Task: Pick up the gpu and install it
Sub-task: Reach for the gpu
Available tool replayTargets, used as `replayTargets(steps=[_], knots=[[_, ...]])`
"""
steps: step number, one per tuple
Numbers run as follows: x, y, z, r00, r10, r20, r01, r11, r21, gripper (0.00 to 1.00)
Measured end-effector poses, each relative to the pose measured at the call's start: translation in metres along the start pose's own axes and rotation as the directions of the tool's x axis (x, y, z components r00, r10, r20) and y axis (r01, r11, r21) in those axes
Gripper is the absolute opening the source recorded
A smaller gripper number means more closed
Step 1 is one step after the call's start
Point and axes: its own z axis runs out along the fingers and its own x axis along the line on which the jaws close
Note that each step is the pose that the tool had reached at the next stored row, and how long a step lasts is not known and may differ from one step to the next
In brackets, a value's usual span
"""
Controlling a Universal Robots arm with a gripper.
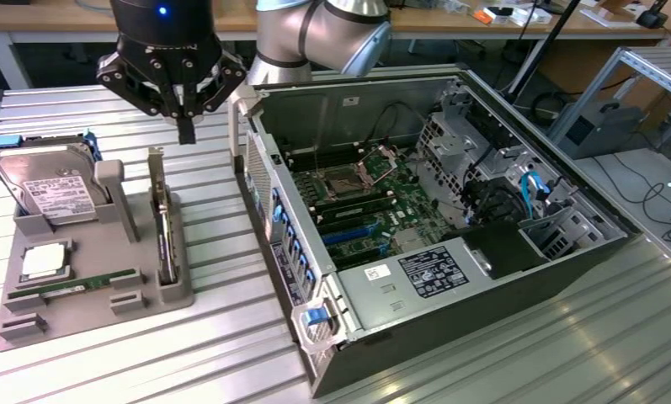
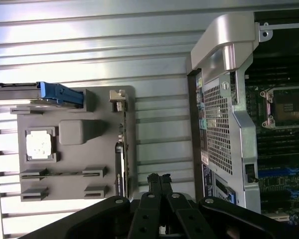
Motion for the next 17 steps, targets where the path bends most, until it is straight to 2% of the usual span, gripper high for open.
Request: replayTargets(steps=[17], knots=[[0.015, -0.0012, 0.0001, 1.0000, 0.000, -0.0001, 0.000, 1.0000, 0.0000, 0.11]])
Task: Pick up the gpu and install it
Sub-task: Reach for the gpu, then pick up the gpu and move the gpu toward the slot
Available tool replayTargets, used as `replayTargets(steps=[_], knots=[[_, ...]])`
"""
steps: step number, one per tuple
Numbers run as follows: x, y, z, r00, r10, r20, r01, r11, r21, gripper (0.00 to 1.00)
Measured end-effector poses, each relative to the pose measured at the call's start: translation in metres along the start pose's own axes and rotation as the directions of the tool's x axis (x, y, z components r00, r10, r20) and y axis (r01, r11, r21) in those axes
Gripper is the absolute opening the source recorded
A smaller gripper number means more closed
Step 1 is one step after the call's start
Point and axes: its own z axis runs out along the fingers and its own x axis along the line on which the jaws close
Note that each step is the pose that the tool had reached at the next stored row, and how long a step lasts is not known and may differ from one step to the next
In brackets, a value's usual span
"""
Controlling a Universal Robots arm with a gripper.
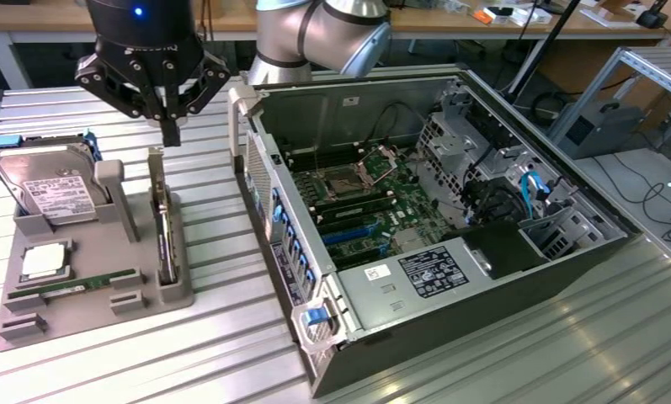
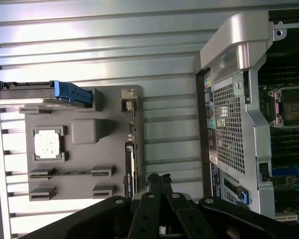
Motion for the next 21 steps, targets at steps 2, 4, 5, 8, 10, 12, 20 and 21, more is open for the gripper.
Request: replayTargets(steps=[2, 4, 5, 8, 10, 12, 20, 21], knots=[[0.004, -0.0003, 0.0001, 1.0000, 0.000, 0.0001, 0.000, 1.0000, -0.0001, 0.11], [0.008, -0.0006, 0.0000, 1.0000, 0.000, 0.0001, 0.000, 1.0000, 0.0000, 0.11], [0.010, -0.0008, 0.0000, 1.0000, 0.000, 0.0001, 0.000, 1.0000, 0.0000, 0.11], [0.015, -0.0011, 0.0000, 1.0000, 0.000, 0.0001, 0.000, 1.0000, -0.0001, 0.11], [0.019, -0.0014, -0.0001, 1.0000, 0.000, 0.0001, 0.000, 1.0000, -0.0001, 0.11], [0.021, -0.0016, -0.0001, 1.0000, 0.000, 0.0000, 0.000, 1.0000, 0.0000, 0.11], [0.021, -0.0016, -0.0001, 1.0000, 0.000, 0.0000, 0.000, 1.0000, 0.0000, 0.11], [0.021, -0.0016, -0.0001, 1.0000, 0.000, 0.0000, 0.000, 1.0000, 0.0000, 0.11]])
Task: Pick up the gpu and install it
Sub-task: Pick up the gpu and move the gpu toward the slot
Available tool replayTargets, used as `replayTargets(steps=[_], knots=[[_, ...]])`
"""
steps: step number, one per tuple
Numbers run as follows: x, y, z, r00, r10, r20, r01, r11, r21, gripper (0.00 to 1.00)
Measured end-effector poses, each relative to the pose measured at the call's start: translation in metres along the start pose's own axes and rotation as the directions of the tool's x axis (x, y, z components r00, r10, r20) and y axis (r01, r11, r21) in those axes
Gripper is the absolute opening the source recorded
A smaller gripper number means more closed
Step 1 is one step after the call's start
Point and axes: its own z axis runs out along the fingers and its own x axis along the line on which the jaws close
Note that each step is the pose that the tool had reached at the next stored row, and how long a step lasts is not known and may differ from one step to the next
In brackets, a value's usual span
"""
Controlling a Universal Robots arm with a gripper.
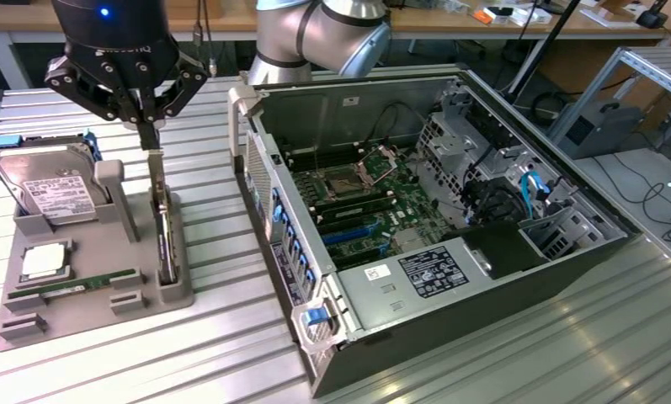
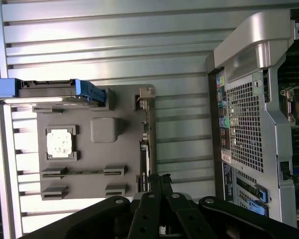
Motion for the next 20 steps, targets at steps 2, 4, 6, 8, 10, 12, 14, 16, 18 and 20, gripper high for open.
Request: replayTargets(steps=[2, 4, 6, 8, 10, 12, 14, 16, 18, 20], knots=[[0.0000, 0.0000, 0.0000, 1.0000, 0.000, 0.0000, 0.000, 1.0000, 0.0000, 0.11], [0.0000, 0.0000, 0.0000, 1.0000, 0.000, 0.0000, 0.000, 1.0000, 0.0000, 0.11], [0.0000, 0.0000, 0.0000, 1.0000, 0.000, 0.0000, 0.000, 1.0000, -0.0001, 0.11], [0.0000, 0.0000, 0.0000, 1.0000, 0.000, 0.0000, 0.000, 1.0000, 0.0000, 0.24], [0.0000, 0.0000, 0.0000, 1.0000, 0.000, 0.0001, 0.000, 1.0000, -0.0001, 0.36], [0.0000, 0.0000, 0.0000, 1.0000, 0.000, 0.0000, 0.000, 1.0000, 0.0000, 0.42], [0.0000, 0.0000, 0.0000, 1.0000, 0.000, 0.0001, 0.000, 1.0000, 0.0000, 0.42], [0.0000, 0.0001, 0.0000, 1.0000, 0.000, 0.0000, 0.000, 1.0000, 0.0000, 0.42], [0.0000, 0.0000, 0.0010, 1.0000, 0.000, -0.0001, 0.000, 1.0000, 0.0001, 0.42], [0.0001, 0.0000, 0.0020, 1.0000, 0.000, 0.0000, 0.000, 1.0000, 0.0001, 0.42]])
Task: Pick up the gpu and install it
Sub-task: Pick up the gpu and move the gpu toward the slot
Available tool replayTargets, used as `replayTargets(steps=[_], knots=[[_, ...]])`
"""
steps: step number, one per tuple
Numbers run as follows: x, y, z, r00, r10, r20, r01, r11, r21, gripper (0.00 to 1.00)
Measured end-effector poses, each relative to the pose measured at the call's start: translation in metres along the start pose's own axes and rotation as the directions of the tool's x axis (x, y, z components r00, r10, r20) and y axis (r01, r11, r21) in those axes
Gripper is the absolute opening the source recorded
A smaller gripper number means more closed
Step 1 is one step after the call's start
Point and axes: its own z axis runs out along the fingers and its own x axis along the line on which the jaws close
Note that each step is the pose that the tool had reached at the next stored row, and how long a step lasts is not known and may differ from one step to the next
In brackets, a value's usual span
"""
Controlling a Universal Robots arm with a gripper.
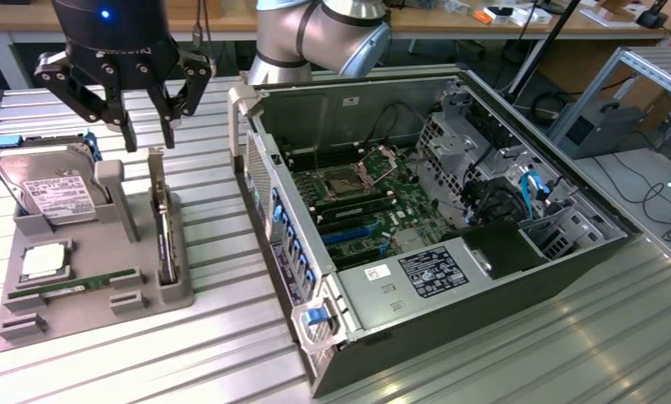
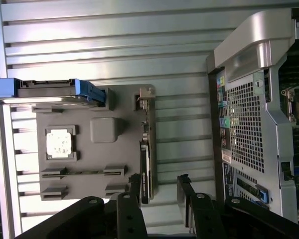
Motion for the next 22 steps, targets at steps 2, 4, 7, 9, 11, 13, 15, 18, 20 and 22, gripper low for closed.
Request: replayTargets(steps=[2, 4, 7, 9, 11, 13, 15, 18, 20, 22], knots=[[0.0000, -0.0001, 0.0011, 1.0000, 0.000, 0.0000, 0.000, 1.0000, 0.0000, 0.42], [0.0000, -0.0001, 0.0015, 1.0000, 0.000, 0.0000, 0.000, 1.0000, 0.0000, 0.42], [0.0000, -0.0001, 0.0022, 1.0000, 0.000, 0.0000, 0.000, 1.0000, 0.0000, 0.42], [0.0000, -0.0001, 0.0025, 1.0000, 0.000, 0.0001, 0.000, 1.0000, -0.0001, 0.42], [0.0001, -0.0002, 0.0029, 1.0000, 0.000, 0.0000, 0.000, 1.0000, -0.0001, 0.42], [0.0001, -0.0002, 0.0035, 1.0000, 0.000, 0.0000, 0.000, 1.0000, 0.0000, 0.42], [0.0001, -0.0002, 0.0040, 1.0000, 0.000, 0.0000, 0.000, 1.0000, -0.0001, 0.42], [0.0001, -0.0002, 0.0045, 1.0000, 0.000, 0.0000, 0.000, 1.0000, -0.0001, 0.42], [0.0001, -0.0002, 0.0048, 1.0000, 0.000, 0.0000, 0.000, 1.0000, -0.0001, 0.42], [0.0001, -0.0003, 0.0051, 1.0000, 0.000, 0.0000, 0.000, 1.0000, -0.0001, 0.42]])
